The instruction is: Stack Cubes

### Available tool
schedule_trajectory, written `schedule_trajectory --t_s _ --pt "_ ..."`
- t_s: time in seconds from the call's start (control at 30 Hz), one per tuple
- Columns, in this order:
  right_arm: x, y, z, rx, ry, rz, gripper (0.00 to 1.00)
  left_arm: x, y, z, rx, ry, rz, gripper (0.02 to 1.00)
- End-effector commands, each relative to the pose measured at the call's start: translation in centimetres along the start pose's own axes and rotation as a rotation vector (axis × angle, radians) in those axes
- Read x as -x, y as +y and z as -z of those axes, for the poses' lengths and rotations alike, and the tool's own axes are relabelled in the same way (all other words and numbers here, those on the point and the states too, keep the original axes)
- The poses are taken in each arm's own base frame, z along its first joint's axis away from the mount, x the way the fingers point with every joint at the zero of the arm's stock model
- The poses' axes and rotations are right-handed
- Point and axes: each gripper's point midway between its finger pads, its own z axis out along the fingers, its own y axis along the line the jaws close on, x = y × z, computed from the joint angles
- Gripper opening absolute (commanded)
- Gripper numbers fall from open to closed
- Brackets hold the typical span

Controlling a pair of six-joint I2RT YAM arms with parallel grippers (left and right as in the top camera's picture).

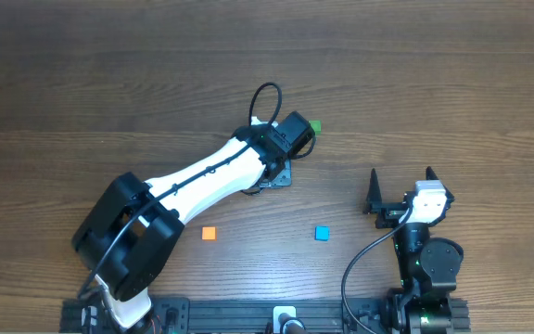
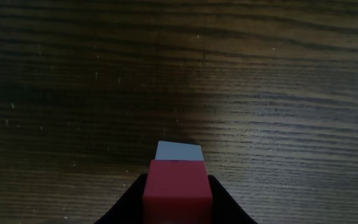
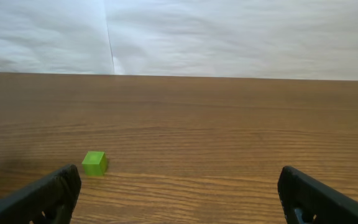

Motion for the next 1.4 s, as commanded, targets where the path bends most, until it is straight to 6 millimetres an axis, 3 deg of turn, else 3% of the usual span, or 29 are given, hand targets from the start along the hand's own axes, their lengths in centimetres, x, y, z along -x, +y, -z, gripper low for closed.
schedule_trajectory --t_s 0.03,0.1,0.3,0.57,0.67,0.73,0.83,0.9,1.0,1.1,1.23,1.4 --pt "-0.2 -0.1 0.0 -0.003 0.000 0.007 0.991 -0.4 0.3 -0.9 0.014 0.022 0.009 0.102" --pt "-0.2 0.0 0.0 -0.002 0.000 0.007 0.993 -0.4 0.3 -0.9 0.014 0.022 0.009 0.145" --pt "-0.2 -0.1 0.0 -0.003 0.000 0.007 0.991 -0.4 0.3 -0.9 0.014 0.022 0.009 0.415" --pt "-0.2 -0.1 0.0 -0.003 0.000 0.007 0.991 0.0 0.1 -0.7 0.004 0.008 0.012 0.985" --pt "-0.2 -0.1 0.0 -0.003 0.000 0.007 0.991 1.0 0.0 0.6 -0.026 -0.031 0.032 0.996" --pt "-0.2 -0.1 0.0 -0.003 0.000 0.007 0.993 2.1 0.2 2.6 -0.063 -0.075 0.054 0.998" --pt "-0.2 -0.1 0.0 -0.003 0.000 0.007 0.991 4.0 0.9 5.9 -0.120 -0.147 0.089 0.998" --pt "-0.2 -0.1 0.0 -0.003 0.000 0.007 0.991 5.4 1.9 9.6 -0.172 -0.222 0.086 0.996" --pt "-0.2 -0.1 0.0 -0.003 0.000 0.007 0.993 5.0 3.7 12.6 -0.179 -0.252 0.085 1.000" --pt "-0.2 -0.1 0.0 -0.003 0.000 0.007 0.991 2.9 6.1 14.3 -0.132 -0.224 0.080 0.991" --pt "-0.2 -0.1 0.0 -0.003 0.000 0.007 0.993 -1.0 9.1 13.6 -0.083 -0.154 0.113 0.987" --pt "-0.2 -0.1 0.0 -0.003 0.000 0.007 0.993 -7.0 11.6 8.7 -0.078 -0.032 0.174 0.985"
